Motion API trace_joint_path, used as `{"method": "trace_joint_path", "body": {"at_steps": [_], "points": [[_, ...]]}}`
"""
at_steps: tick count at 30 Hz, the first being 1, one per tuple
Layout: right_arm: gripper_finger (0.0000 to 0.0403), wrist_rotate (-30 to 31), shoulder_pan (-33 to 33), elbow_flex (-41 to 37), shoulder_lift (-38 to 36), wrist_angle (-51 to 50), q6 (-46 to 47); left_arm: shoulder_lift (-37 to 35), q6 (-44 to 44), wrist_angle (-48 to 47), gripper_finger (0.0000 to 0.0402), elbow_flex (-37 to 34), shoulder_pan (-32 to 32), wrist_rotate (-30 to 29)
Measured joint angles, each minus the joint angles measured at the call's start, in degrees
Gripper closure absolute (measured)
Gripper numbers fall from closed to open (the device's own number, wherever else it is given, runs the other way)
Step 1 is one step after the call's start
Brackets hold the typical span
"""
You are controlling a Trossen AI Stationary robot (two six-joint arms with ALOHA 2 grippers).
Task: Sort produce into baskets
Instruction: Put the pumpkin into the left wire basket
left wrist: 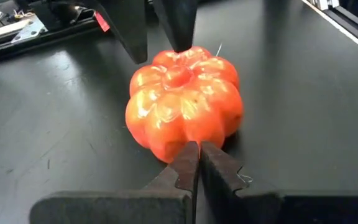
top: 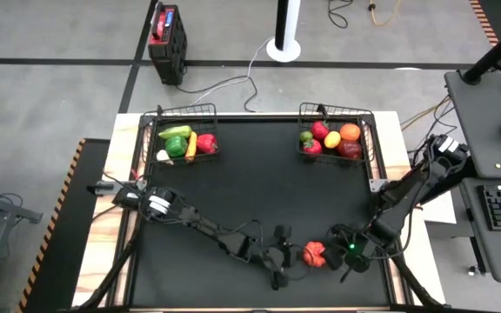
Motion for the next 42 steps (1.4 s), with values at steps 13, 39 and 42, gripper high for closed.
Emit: {"method": "trace_joint_path", "body": {"at_steps": [13,39,42], "points": [[0.0087,0.29,-0.09,0.07,6.28,8.27,-3.44,0.94,-0.31,-0.55,0.04,-0.07,0.56,-0.14],[0.0087,16.28,0.24,0.05,6.75,9.4,-25.27,-2.37,-1.81,-16.69,0.04,-0.06,0.6,-6.64],[0.0087,17.28,0.64,0.05,5.99,9.59,-28.56,-2.57,-1.81,-17.69,0.04,-0.07,0.6,-6.67]]}}
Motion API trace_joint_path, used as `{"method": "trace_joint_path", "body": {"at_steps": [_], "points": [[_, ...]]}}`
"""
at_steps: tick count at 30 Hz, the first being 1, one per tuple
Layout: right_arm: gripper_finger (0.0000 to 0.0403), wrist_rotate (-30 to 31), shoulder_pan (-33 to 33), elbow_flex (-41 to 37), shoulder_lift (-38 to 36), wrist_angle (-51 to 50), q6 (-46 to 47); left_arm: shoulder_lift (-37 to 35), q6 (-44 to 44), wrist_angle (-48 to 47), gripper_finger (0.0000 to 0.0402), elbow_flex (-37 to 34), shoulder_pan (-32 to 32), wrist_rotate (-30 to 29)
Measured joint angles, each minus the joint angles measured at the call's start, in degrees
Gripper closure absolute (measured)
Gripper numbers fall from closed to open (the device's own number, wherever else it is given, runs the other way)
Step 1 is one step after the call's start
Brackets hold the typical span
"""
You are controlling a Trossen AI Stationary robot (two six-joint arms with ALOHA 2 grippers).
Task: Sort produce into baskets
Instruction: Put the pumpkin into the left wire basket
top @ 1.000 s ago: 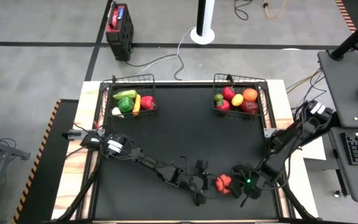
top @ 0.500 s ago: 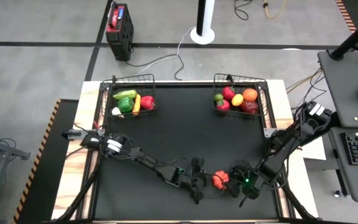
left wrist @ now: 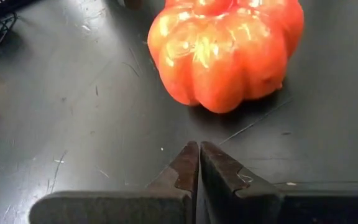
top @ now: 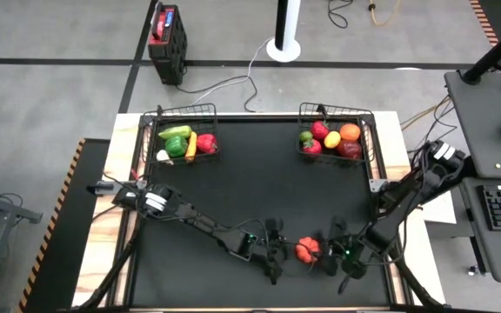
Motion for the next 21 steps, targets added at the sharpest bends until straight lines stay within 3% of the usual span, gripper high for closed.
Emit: {"method": "trace_joint_path", "body": {"at_steps": [8,21], "points": [[0.0087,12.22,7.39,0.31,0.1,1.02,-10.48,-0.11,-0.8,0.33,0.04,0.0,-0.41,0.07],[0.0087,15.16,11.64,0.31,11.28,0.09,-11.05,-0.19,-1.9,5.74,0.04,0.0,-0.66,0.28]]}}
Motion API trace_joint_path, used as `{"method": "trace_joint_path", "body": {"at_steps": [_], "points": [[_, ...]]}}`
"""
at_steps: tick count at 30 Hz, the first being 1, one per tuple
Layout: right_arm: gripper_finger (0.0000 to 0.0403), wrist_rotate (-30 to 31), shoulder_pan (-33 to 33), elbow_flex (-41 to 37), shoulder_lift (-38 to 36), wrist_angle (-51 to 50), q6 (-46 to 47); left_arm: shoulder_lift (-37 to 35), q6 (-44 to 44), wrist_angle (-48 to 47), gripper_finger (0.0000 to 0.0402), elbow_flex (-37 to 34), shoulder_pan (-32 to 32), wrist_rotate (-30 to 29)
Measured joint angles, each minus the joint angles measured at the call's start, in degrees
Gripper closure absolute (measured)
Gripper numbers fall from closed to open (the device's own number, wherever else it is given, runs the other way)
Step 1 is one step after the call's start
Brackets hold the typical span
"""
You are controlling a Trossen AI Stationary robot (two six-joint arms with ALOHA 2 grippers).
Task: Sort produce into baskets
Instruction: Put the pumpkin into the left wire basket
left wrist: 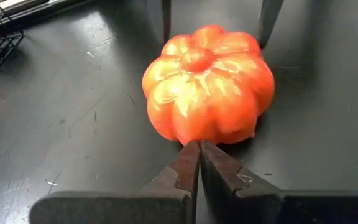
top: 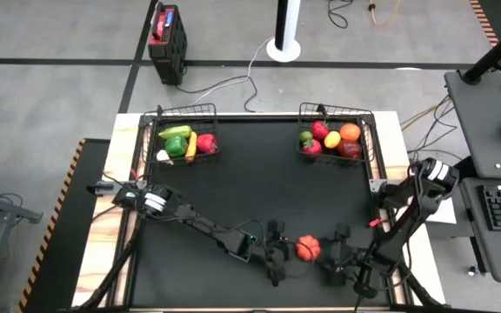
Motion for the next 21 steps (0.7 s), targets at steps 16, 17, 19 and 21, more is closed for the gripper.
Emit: {"method": "trace_joint_path", "body": {"at_steps": [16,17,19,21], "points": [[0.0063,0.66,-0.59,0.03,1.67,1.64,5.68,0.0,1.24,0.07,0.04,-0.02,1.34,2.05],[0.0056,0.61,-0.79,0.04,1.75,1.72,6.16,0.0,1.25,0.07,0.04,-0.02,1.45,2.75],[0.0045,0.37,-1.18,0.04,2.01,2.59,6.84,0.0,1.26,0.03,0.04,-0.02,1.53,3.35],[0.0038,0.39,-1.41,0.04,2.55,4.04,6.33,0.0,1.26,0.19,0.04,-0.02,1.55,3.45]]}}
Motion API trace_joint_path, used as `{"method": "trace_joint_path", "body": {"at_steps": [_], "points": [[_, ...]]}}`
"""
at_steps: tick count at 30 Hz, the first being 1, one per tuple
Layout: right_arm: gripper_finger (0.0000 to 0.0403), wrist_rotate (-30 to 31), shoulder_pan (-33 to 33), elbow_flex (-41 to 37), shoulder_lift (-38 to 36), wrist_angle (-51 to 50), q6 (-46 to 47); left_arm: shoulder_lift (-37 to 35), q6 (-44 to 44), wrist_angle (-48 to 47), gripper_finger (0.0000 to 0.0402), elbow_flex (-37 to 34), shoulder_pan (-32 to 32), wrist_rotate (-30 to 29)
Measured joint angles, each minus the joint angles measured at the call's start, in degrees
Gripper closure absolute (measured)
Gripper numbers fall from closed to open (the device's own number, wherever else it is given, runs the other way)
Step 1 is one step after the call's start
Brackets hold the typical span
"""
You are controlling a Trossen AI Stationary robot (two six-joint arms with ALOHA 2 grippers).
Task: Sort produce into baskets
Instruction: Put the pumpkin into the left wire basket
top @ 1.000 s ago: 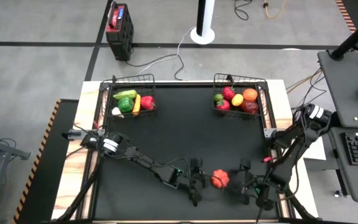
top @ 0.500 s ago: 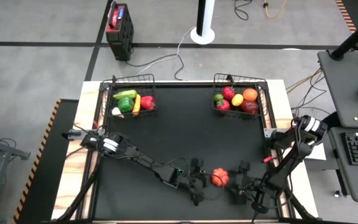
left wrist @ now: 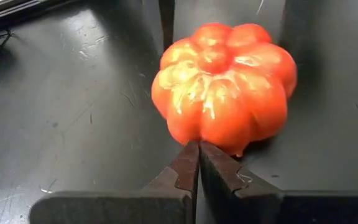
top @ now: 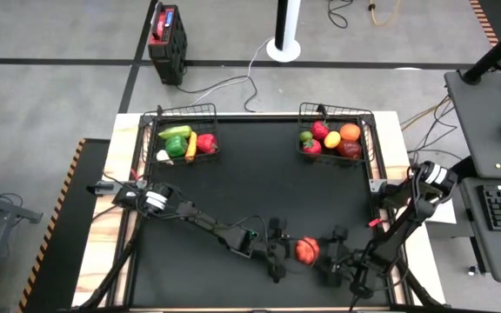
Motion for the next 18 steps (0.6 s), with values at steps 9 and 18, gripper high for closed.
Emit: {"method": "trace_joint_path", "body": {"at_steps": [9,18], "points": [[0.0035,1.73,-1.82,0.11,3.45,5.23,-4.47,0.04,0.0,0.38,0.04,-0.13,0.11,0.42],[0.0051,3.11,-2.26,0.04,4.05,5.89,-8.13,0.09,0.0,0.4,0.04,-0.2,0.11,0.59]]}}
